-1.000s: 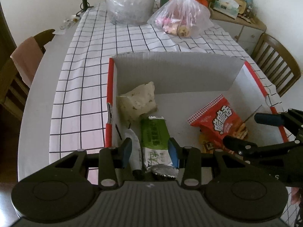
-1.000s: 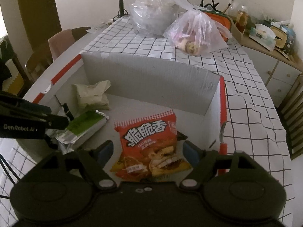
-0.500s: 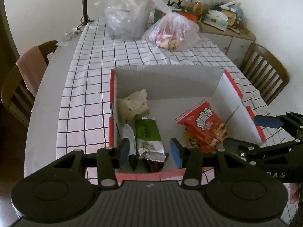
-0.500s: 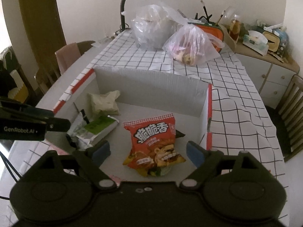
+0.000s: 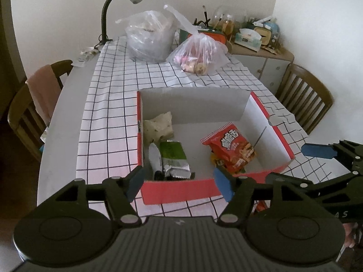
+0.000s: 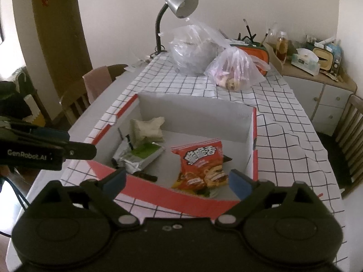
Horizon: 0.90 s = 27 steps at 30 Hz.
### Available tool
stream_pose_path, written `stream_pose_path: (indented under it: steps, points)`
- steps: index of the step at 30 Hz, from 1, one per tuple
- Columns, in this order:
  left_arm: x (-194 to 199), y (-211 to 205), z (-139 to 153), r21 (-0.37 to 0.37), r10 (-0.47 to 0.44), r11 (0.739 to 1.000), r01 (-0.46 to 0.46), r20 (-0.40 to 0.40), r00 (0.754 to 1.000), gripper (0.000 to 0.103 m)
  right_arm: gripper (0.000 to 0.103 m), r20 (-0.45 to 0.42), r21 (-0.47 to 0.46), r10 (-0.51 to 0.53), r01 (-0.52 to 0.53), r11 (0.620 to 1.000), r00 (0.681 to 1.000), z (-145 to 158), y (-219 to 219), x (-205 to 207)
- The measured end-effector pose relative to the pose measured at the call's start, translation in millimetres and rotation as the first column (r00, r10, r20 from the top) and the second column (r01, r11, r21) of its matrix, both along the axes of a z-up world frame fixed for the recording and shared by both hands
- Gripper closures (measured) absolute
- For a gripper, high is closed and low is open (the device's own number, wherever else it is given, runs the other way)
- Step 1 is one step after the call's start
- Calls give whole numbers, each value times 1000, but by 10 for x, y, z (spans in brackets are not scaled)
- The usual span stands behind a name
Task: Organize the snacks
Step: 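Move both grippers back from the box to the remaining snacks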
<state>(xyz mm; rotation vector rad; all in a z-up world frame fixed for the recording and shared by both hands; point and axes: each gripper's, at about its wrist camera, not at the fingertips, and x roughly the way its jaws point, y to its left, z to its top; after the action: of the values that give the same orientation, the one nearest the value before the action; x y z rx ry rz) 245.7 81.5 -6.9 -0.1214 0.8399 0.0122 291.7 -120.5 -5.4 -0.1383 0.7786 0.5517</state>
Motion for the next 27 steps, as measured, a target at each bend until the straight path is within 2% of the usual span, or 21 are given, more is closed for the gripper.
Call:
stream_pose_path:
  steps: [2,6,12,20,27]
  points:
    - [-81,11,10,-2,1,1000,-1,7,1000,34,0,7,10,-1,1,1000,1000,24,-25,-79]
    - [-267,28,17,-7,-6,1000,6,29,1000,26,0,14,17,-3,3,1000,1000,46,-69,-225]
    - [-500,-3,-63,-28,-38,999,39,22,999,25,0,-6,3,-7,7,1000,1000,-27,-130,-420]
    - [-809,-169,-359,-26,-109,994,107,-44,993,25,0,-67,-26,-55,53,998,996,-266,-303,-632]
    - [-1114,-430,-694,-56,-152,988,146,-124,981,25,0,-145,-63,-83,75,995,986,-588,-427,-751]
